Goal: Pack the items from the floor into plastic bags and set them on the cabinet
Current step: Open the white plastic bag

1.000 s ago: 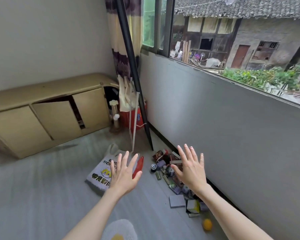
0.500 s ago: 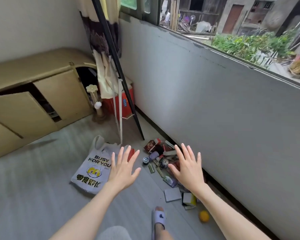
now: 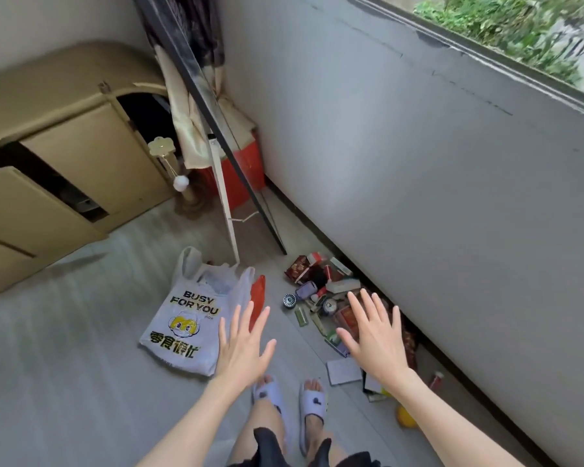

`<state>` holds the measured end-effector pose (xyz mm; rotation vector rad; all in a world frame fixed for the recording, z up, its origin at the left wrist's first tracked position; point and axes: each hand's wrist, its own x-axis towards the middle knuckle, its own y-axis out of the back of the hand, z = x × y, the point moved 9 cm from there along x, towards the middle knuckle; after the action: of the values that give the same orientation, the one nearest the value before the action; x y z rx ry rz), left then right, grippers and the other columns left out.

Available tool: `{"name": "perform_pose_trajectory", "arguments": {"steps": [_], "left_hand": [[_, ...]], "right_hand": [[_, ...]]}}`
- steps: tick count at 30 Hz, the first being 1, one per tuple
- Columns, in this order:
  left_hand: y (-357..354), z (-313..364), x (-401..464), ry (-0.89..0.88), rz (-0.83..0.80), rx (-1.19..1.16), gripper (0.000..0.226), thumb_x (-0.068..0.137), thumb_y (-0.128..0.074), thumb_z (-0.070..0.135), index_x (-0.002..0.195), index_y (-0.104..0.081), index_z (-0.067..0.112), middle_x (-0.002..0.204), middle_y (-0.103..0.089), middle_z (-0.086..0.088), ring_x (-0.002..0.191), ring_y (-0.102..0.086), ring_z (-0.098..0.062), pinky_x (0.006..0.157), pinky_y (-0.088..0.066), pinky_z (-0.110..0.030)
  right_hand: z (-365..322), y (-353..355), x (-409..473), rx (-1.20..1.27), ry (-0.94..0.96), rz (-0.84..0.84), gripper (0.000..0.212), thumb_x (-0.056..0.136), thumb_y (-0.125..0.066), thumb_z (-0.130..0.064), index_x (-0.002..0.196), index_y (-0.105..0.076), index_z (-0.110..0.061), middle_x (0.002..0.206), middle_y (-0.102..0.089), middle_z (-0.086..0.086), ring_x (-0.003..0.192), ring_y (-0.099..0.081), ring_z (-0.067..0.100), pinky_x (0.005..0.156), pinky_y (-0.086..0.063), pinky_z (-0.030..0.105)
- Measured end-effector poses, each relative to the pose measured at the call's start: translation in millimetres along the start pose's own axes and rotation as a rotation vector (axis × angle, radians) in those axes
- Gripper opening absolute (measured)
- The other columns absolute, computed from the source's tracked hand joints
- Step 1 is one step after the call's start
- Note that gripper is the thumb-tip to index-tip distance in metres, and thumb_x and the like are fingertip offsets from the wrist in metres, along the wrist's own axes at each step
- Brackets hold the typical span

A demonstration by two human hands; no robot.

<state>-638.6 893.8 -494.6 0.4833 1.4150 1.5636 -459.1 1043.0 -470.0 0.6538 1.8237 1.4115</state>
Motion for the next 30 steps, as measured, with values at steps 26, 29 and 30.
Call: {"name": "perform_pose_trajectory", "arguments": {"steps": [26,29,30], "left_hand": [[-319.2,-254.0,214.8,-0.079,-0.331,0.146,0.07,0.08,-0.016,0.05,0.143,-0.028,0.023,0.153,-0.016,-0.014,0.142,-0.01,-0.033,0.111,-0.001,-0.047],[-395.6,-284.1,261.5,-0.117,-0.27,0.153,0.065,0.082,-0.027,0.048,0.138,-0.039,0.019,0.148,-0.03,-0.019,0.136,-0.027,-0.039,0.108,-0.018,-0.055],[-416.7,-294.8,279.2,-0.112,-0.241,0.147,0.063,0.083,-0.03,0.046,0.139,-0.038,0.018,0.148,-0.029,-0.018,0.137,-0.026,-0.038,0.109,-0.018,-0.055]], "right_hand": [[-53.8,-398.3,205.4,0.209,-0.137,-0.118,0.067,0.086,-0.055,-0.043,0.143,-0.029,-0.018,0.147,-0.036,0.01,0.138,-0.028,0.028,0.111,-0.018,0.052],[-48.6,-484.3,245.4,0.15,-0.045,-0.077,0.062,0.084,-0.055,-0.042,0.137,-0.04,-0.013,0.139,-0.046,0.016,0.131,-0.039,0.034,0.105,-0.028,0.056],[-48.2,-511.5,258.7,0.145,-0.028,-0.072,0.061,0.084,-0.054,-0.042,0.136,-0.041,-0.012,0.138,-0.046,0.018,0.129,-0.041,0.036,0.103,-0.03,0.056]]}}
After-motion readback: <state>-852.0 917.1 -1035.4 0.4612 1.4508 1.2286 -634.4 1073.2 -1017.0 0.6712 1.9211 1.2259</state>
